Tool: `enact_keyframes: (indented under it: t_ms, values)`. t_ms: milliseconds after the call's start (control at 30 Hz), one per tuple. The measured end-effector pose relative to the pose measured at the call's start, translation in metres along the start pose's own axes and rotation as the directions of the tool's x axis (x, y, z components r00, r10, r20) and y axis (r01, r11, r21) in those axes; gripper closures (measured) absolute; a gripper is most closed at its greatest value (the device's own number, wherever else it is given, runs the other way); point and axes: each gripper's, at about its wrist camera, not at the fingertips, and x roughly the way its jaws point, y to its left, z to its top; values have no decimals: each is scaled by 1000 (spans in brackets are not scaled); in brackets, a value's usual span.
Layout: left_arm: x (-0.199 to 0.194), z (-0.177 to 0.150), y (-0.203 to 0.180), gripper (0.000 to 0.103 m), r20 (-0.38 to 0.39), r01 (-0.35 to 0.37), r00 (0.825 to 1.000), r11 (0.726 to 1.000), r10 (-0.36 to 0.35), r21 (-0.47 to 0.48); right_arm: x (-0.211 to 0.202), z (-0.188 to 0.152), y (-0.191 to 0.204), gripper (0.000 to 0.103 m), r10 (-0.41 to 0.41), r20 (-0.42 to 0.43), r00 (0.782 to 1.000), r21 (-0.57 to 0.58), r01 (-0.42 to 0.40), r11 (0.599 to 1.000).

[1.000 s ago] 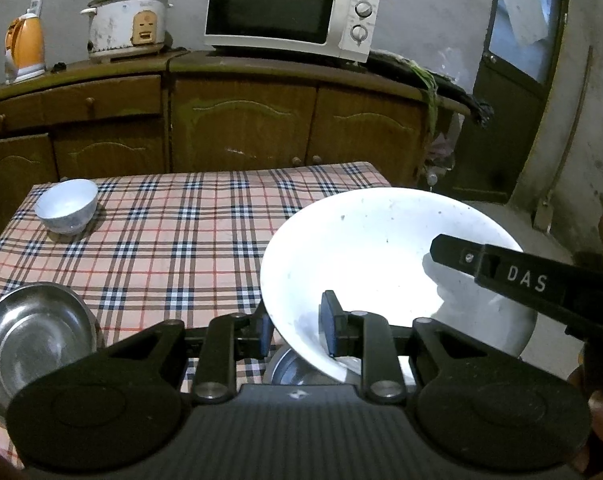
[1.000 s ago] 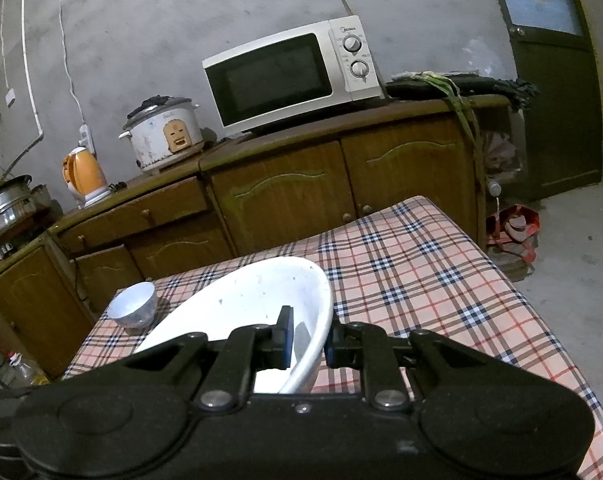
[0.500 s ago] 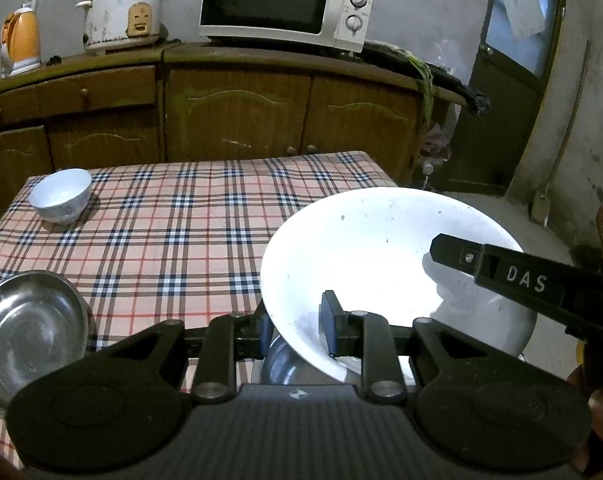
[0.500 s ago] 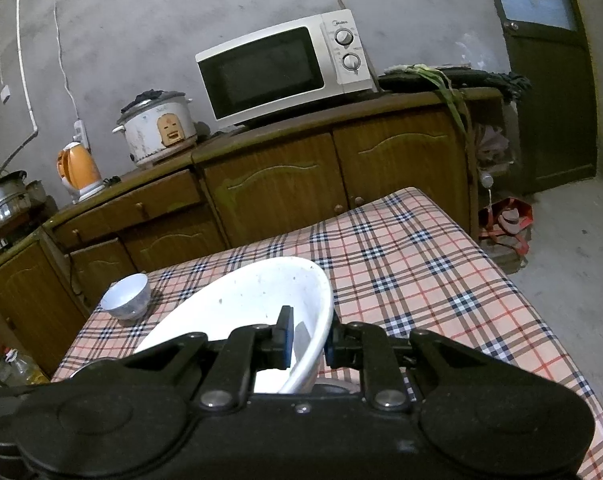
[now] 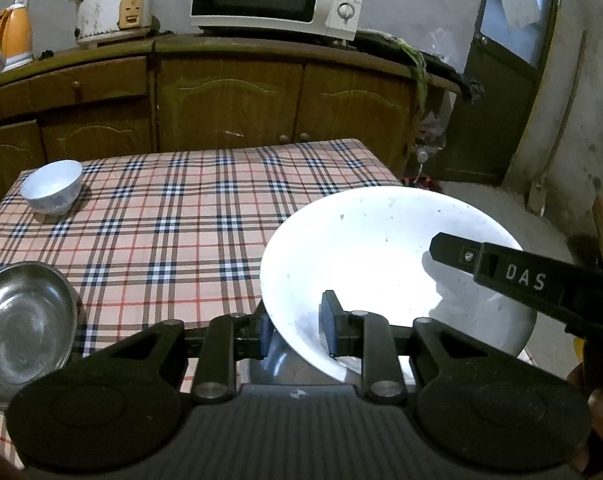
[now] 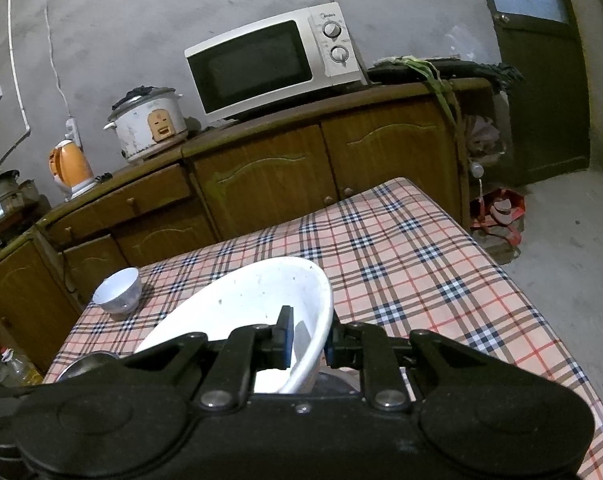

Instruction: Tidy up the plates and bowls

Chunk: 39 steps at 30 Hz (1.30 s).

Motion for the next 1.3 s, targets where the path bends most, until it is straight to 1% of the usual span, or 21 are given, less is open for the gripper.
enact_keyframes:
  t_ms: [533, 867, 1067, 1300]
  values:
    - [16, -12, -8, 77, -39, 23, 999, 1000, -23, 16, 4, -14, -21, 82, -24, -33, 999, 35, 25, 999]
    - [28, -18, -8, 77, -74, 14, 997, 999, -12, 33, 14, -25, -30, 82, -23, -70, 997, 59, 27, 998]
    - [38, -27, -5, 77, -114, -3, 993, 999, 8, 49, 27, -39, -32, 82, -18, -116, 993, 68, 26, 997]
    - [54, -40, 0, 76, -180, -13, 983, 998, 24, 63, 45, -58, -39, 82, -10, -178, 984, 81, 25, 996]
